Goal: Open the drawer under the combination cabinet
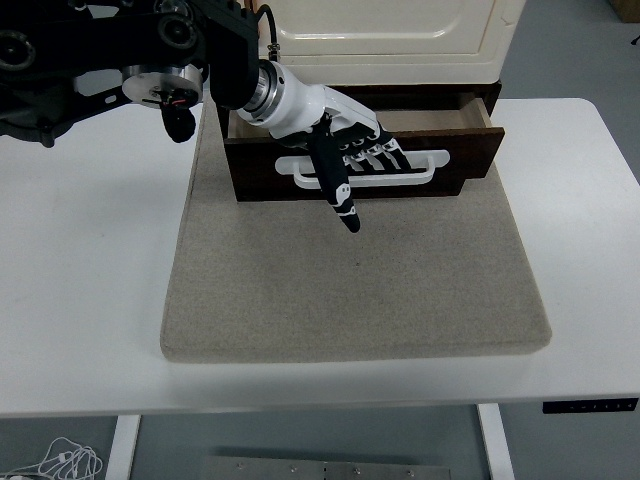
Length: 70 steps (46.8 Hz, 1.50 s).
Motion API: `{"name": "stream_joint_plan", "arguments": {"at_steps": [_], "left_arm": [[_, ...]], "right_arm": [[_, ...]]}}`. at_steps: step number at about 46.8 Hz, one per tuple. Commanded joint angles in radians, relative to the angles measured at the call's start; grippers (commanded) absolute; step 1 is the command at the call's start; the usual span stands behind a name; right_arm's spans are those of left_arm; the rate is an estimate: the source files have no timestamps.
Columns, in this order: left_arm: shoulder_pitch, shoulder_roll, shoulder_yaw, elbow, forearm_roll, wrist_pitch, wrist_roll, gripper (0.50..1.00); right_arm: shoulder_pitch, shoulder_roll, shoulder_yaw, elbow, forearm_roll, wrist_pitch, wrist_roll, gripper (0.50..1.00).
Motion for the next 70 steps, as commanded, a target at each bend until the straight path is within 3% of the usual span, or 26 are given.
{"name": "stream_joint_plan", "arguments": {"at_steps": [1,27,50,70], "left_arm": [[0.0,0.002,-0.002,0.0,0.0,-0.013,0.0,1.0],[0.006,0.022,-0.039,0.0,-0.01,-0.131,0.0,1.0],[0.003,0.022,-0.062,0.002,0.004,-0.116,-0.002,1.0],[0.004,0.029,-0.172,0.003,0.003,-0.116,-0.003,1.0]], "right_arm": [[0.0,0.0,0.0,0.0,-0.001,0.0,0.0,0.926],[0.0,0.0,0.0,0.0,0.001,0.0,0.0,0.926],[0.0,0.0,0.001,0.0,-0.001,0.0,0.0,0.926],[0.0,0.0,0.0,0.0,-0.001,0.0,0.0,0.926]]}}
